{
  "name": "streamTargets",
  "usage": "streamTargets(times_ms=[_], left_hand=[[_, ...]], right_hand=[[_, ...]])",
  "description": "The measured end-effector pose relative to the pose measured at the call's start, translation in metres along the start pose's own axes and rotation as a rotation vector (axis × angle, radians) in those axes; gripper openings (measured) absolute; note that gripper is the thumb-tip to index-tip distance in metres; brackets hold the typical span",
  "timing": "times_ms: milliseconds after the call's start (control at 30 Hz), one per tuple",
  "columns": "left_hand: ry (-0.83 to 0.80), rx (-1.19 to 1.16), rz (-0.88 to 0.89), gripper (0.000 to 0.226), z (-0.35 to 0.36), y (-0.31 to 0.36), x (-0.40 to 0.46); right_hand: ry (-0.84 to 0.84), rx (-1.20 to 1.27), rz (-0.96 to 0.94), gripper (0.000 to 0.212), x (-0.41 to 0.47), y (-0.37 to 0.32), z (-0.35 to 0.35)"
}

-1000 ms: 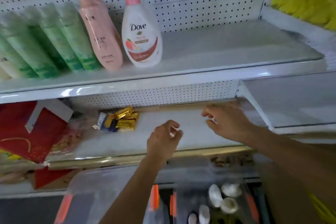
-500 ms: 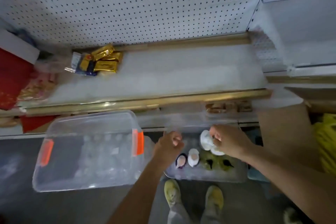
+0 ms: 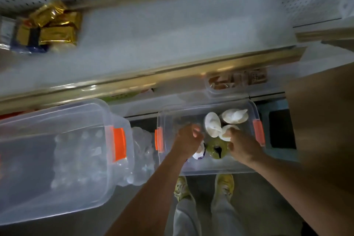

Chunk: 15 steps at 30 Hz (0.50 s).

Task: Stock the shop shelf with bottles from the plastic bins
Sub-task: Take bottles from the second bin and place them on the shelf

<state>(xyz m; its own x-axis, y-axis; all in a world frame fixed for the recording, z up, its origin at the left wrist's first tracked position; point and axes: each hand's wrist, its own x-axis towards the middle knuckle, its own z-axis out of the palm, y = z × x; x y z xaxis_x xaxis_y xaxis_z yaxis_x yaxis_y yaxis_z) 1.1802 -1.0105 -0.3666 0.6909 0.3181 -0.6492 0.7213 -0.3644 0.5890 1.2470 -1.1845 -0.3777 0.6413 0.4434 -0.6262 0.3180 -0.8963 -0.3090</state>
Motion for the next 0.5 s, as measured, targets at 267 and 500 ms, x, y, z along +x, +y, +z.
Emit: streamTargets(times_ms=[267,500], left_hand=[[-0.066,0.363,0.224,0.053,0.043,0.005,0.055],[-0.061,0.651,0.419,0.041,0.055,0.012,0.076]], right_hand=[[0.032,0.195,0.123,0.037,0.056,0.007,0.018],[0.095,0.225,0.073,0.038,0.063,0.011,0.035]])
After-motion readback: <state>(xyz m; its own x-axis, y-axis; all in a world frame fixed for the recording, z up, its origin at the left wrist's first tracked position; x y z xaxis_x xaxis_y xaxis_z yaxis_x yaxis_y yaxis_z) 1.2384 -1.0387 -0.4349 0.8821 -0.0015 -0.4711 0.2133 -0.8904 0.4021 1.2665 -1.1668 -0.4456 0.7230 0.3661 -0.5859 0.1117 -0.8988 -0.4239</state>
